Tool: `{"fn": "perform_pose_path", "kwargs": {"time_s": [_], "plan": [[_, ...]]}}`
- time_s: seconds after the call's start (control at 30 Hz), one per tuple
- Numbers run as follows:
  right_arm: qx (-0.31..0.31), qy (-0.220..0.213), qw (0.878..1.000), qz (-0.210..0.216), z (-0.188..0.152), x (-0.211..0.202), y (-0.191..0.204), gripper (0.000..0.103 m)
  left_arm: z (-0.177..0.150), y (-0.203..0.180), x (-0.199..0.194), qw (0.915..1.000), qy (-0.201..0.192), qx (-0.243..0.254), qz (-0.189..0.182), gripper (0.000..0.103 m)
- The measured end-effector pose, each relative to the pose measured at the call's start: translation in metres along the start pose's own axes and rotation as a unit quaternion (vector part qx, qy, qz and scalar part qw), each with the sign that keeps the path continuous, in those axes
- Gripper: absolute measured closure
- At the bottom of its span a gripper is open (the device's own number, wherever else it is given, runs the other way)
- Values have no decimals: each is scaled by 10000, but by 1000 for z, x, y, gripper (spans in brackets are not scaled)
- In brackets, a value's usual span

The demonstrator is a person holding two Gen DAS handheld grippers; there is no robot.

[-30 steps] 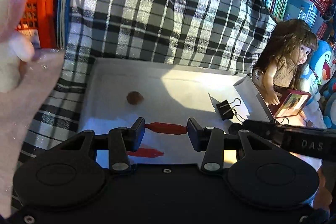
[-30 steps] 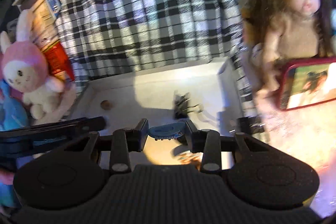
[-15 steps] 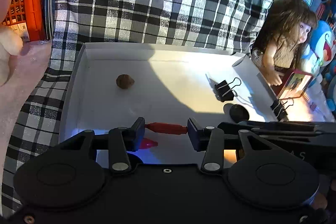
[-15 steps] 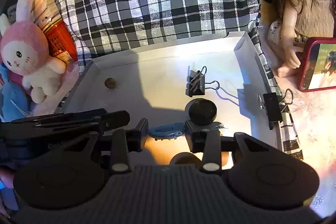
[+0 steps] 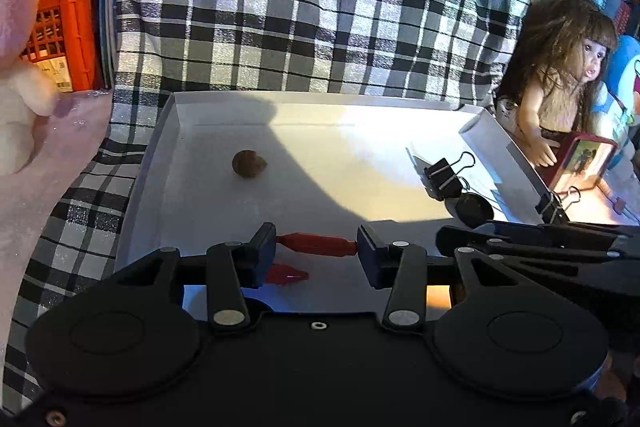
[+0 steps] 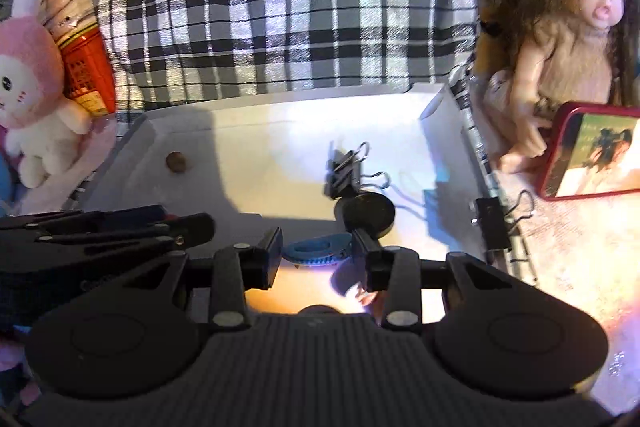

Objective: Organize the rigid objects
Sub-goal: 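Open the left tool to drop the red stick while the right tool releases the toy in the tray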

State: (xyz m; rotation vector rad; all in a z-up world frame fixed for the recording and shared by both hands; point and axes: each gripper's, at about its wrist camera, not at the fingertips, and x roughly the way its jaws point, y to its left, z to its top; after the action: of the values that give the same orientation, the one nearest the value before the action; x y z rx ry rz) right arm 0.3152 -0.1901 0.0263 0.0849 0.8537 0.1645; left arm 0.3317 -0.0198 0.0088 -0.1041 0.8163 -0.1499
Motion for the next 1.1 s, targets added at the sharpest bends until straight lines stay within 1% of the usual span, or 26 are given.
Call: {"fn": "perform_pose_path", "kwargs": {"time_s": [0.07, 0.23, 0.43, 0.67, 0.8, 0.83, 0.9, 0.93, 1.1], "plan": [[-56, -78, 9999, -113, -2, 1, 1, 59, -2, -2, 0, 9999, -70, -16, 77, 60], [-81, -134, 9998, -144, -2, 0, 1, 59, -5, -9, 1, 9995, -160, 136, 230, 60], [-21, -163, 9998, -68, -3, -1, 0, 56, -7, -10, 1, 9994, -201, 150, 239, 60], [32, -225, 9997, 9, -4, -4, 0, 55, -7, -9, -1, 9995, -217, 119, 204, 59], [26, -284, 9996, 38, -3, -9, 1, 55, -6, -7, -6, 9994, -256, 80, 198, 54], [27, -300, 9995, 34, -3, -11, 1, 53, -6, -7, -8, 9994, -282, 74, 199, 54], [45, -334, 9994, 44, -3, -14, 0, 44, -5, -6, -12, 9993, -317, 62, 205, 51], [54, -320, 9995, 61, -2, -16, 0, 44, -4, -5, -14, 9992, -336, 58, 210, 49], [86, -410, 9991, 55, -1, -25, 0, 42, -2, -3, -26, 9986, -466, 63, 254, 37]]}}
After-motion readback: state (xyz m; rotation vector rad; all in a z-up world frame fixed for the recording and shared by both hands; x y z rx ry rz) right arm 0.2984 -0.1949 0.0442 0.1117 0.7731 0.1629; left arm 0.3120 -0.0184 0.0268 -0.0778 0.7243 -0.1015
